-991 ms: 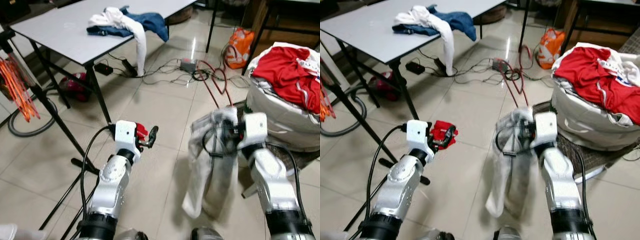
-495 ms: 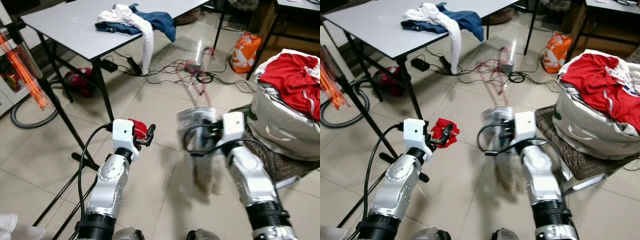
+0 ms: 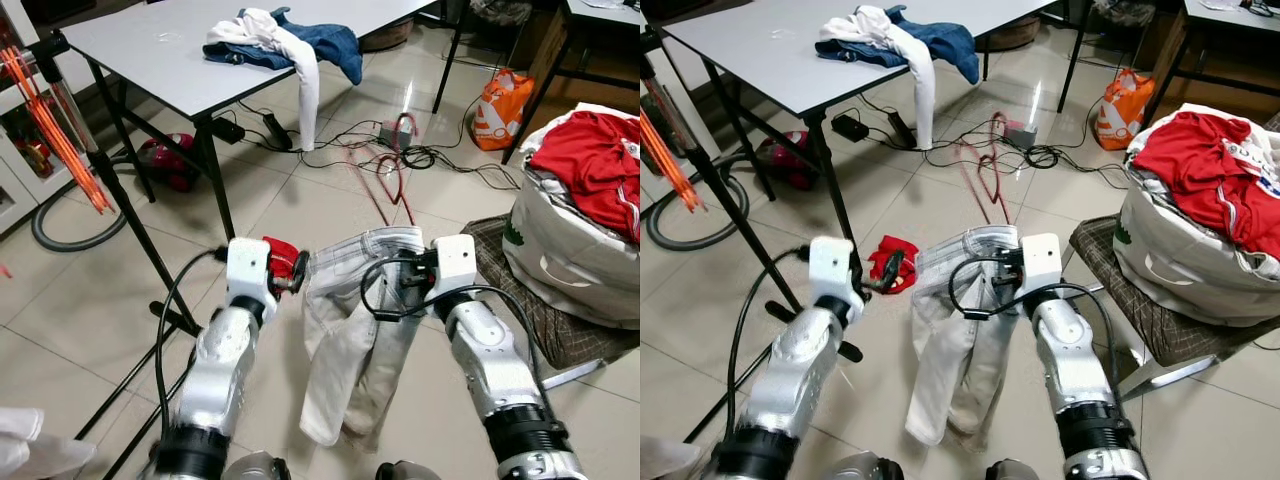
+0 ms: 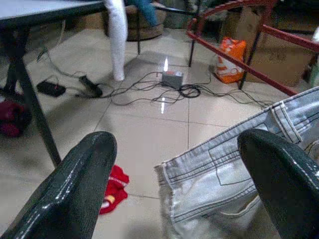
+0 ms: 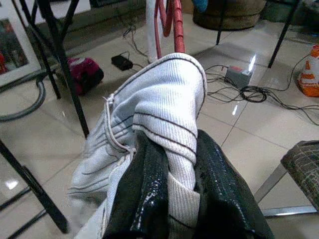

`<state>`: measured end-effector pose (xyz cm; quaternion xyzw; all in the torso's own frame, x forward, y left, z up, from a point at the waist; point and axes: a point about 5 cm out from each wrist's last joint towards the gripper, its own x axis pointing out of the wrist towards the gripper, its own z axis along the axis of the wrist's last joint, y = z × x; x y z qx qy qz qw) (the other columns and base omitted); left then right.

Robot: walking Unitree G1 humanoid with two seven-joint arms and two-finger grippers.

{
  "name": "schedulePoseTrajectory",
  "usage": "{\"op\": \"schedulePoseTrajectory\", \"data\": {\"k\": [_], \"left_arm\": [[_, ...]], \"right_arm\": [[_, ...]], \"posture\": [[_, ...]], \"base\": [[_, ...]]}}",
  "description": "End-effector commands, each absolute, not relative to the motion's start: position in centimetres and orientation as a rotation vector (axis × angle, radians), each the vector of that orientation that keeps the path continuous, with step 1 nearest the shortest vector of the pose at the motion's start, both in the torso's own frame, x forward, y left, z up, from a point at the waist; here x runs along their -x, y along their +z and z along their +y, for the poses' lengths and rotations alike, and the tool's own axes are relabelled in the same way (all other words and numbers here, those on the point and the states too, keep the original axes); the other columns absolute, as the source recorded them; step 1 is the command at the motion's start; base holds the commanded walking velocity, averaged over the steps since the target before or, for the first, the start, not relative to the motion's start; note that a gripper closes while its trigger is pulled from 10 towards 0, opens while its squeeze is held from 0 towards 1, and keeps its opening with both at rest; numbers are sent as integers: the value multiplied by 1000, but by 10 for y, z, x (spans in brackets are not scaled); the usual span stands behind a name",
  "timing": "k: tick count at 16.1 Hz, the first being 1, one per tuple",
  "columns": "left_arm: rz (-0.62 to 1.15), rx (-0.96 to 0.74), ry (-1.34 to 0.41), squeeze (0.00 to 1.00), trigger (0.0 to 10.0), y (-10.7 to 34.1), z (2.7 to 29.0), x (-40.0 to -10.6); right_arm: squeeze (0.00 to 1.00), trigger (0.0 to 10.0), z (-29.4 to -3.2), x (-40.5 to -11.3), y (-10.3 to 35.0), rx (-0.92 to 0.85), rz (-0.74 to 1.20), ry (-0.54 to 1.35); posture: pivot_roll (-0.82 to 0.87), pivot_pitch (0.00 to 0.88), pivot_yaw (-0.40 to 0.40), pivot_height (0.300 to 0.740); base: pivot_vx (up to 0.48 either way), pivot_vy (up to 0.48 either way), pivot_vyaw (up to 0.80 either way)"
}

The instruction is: Hang hanger

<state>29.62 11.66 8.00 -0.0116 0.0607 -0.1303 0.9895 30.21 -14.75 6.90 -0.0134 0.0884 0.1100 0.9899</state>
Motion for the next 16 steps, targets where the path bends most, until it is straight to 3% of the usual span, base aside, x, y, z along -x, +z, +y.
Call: {"op": "schedulePoseTrajectory", "data": {"k": [1, 5, 10, 16], "left_arm": [[129, 7, -280, 0, 10000, 79, 118, -300], [124, -4, -292, 0, 10000, 85, 118, -312], [125, -30, -316, 0, 10000, 84, 120, -319], [152, 28, -319, 0, 10000, 76, 116, -316]], "right_arm": [[0, 10000, -149, -308, 91, 55, 65, 227], [0, 10000, -168, -314, 90, 83, 81, 119], [0, 10000, -170, -311, 86, 87, 100, 75], [0, 10000, -168, -309, 83, 72, 103, 101]], "posture": [[-108, 0, 59, 740], [-146, 0, 98, 740], [-164, 0, 119, 740], [-162, 0, 102, 740]], "base": [[0, 0, 0], [0, 0, 0], [0, 0, 0], [0, 0, -657]]}}
